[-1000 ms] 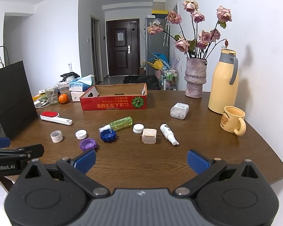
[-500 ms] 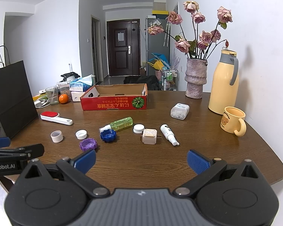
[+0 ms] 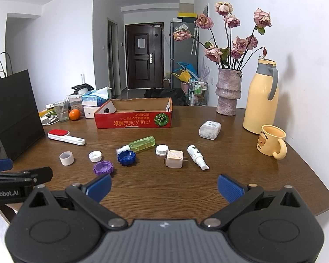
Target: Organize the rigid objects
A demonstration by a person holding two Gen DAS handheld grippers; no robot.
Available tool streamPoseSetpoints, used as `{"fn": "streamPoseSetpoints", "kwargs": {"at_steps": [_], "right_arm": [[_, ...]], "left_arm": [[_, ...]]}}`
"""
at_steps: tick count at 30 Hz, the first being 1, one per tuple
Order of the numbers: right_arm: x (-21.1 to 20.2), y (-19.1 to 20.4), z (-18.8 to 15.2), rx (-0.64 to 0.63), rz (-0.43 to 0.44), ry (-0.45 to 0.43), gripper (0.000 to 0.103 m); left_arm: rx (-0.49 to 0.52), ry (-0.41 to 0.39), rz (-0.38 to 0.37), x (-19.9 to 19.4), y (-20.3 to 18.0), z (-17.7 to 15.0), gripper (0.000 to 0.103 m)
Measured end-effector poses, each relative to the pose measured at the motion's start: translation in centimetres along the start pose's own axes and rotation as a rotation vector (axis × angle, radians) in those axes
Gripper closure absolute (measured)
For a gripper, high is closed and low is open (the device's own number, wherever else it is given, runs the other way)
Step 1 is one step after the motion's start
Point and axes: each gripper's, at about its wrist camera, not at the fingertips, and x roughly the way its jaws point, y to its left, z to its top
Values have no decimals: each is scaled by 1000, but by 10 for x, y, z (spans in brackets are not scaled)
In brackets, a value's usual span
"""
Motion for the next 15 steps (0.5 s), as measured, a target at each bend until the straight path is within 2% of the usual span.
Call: {"fn": "streamPoseSetpoints", "kwargs": {"at_steps": [15], "right_arm": [[0,7,-3,-22,-1,-17,0]], "left_arm": [[-8,1,4,-3,-1,1,0]]}}
